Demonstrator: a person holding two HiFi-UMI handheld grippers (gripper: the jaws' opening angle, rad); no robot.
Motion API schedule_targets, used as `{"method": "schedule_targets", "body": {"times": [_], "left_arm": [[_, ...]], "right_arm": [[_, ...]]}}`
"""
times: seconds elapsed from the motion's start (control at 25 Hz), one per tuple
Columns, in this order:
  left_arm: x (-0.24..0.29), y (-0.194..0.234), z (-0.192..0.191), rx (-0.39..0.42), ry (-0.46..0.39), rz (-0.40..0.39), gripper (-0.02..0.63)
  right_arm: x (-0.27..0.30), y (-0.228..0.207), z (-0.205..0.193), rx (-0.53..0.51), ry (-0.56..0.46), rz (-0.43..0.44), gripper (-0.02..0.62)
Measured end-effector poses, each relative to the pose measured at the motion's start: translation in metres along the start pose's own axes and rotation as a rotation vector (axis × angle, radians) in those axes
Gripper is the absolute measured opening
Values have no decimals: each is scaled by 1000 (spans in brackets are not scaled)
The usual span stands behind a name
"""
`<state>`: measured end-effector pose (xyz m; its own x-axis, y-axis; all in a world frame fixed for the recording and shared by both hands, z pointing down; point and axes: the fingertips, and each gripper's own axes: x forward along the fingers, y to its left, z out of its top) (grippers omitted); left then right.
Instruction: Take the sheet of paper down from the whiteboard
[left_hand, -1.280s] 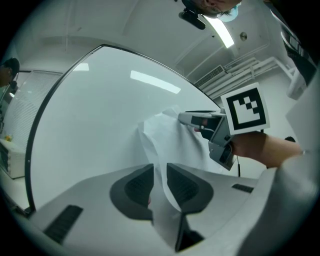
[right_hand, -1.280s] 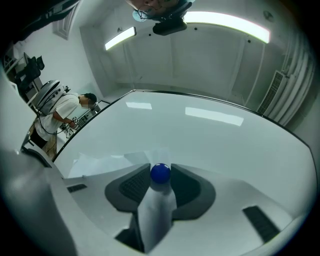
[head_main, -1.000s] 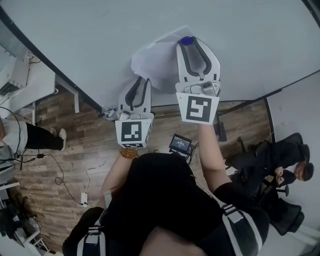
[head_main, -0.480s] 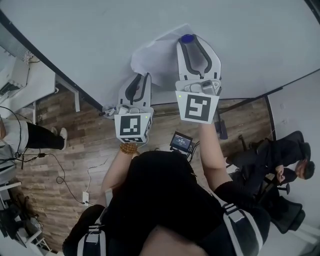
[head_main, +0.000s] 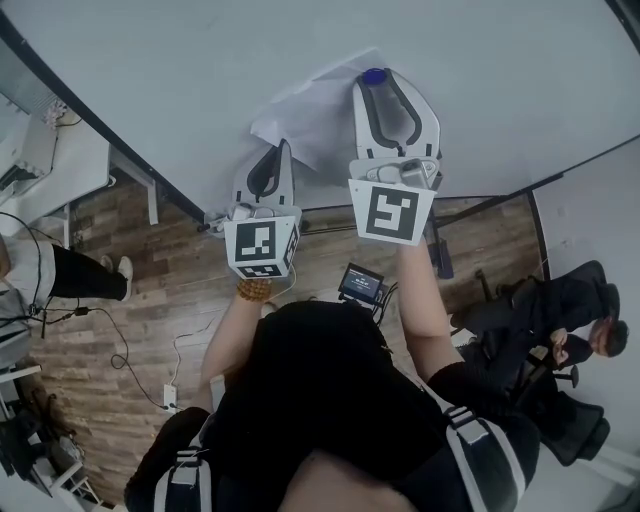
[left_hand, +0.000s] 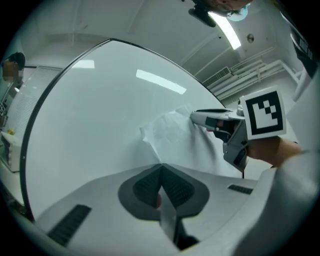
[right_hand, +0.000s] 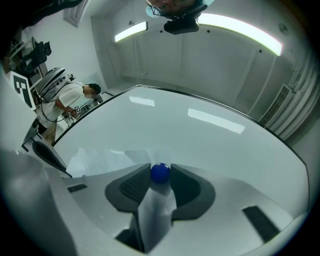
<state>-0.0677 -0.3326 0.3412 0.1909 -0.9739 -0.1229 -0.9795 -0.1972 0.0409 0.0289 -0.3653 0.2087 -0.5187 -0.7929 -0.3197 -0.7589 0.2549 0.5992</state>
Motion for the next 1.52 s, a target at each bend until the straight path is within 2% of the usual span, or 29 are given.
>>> {"method": "schedule_targets", "body": {"times": [0.36,0.52,1.04,1.28,1.52], "left_arm": [[0,3,0,-68,4,-23,8],[2,6,1,-81,3,-20,8],[8,15,4,-150,4,-1,8],[7,18,3,-205,0,-8,8],[6,18,1,-228,7,9,8]], "right_arm": [[0,0,0,7,-1,-5,118],[2,-1,3,30,-15,-2,120],[4,-2,8,14,-20,-18,120],[3,0,5,-53,23,-12,120],[1,1,4,-54,24,-20,120]]}}
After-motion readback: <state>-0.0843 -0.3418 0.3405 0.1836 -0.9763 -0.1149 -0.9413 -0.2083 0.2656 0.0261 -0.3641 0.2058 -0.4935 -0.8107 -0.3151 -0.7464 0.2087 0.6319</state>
